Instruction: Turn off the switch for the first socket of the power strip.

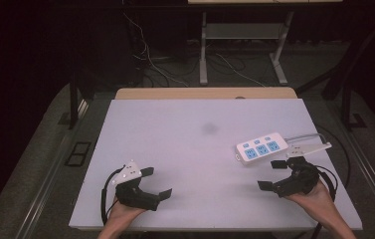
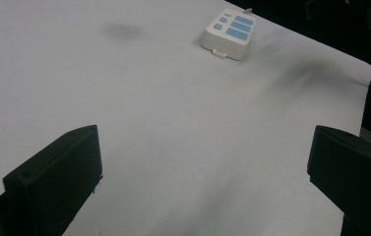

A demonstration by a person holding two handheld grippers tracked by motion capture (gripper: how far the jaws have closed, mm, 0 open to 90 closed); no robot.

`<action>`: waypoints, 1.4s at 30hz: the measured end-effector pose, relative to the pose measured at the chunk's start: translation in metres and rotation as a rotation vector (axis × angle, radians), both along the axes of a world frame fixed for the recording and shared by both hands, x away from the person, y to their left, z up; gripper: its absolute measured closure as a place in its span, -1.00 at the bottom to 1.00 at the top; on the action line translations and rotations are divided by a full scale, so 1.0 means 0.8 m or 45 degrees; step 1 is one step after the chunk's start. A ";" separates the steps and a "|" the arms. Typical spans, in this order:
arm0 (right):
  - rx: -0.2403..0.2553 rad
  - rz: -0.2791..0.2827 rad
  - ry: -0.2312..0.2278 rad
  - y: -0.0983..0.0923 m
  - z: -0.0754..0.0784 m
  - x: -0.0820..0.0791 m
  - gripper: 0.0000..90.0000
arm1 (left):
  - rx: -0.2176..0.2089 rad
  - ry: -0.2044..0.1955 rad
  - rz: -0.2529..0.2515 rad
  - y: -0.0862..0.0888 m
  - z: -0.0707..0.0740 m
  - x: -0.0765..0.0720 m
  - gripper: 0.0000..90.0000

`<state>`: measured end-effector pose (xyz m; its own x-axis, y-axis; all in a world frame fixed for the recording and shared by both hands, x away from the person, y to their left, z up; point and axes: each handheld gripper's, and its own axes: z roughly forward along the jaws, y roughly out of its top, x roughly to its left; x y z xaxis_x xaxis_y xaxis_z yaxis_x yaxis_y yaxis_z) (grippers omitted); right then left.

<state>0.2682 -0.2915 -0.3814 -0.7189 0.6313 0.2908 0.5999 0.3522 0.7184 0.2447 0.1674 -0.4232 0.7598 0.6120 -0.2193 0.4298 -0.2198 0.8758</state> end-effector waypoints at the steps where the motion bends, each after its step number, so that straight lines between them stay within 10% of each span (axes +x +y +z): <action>1: -0.003 -0.001 0.004 -0.001 0.001 0.001 -0.99 | 0.000 -0.001 0.000 0.000 0.000 0.000 -1.00; 42: -0.115 -0.055 0.031 -0.043 0.034 0.064 -0.99 | 0.017 0.010 -0.012 -0.001 -0.001 0.001 -1.00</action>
<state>0.3191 -0.3259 -0.3542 -0.6837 0.6864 0.2480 0.6329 0.3884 0.6698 0.2453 0.1663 -0.4244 0.7638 0.6077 -0.2173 0.4347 -0.2355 0.8692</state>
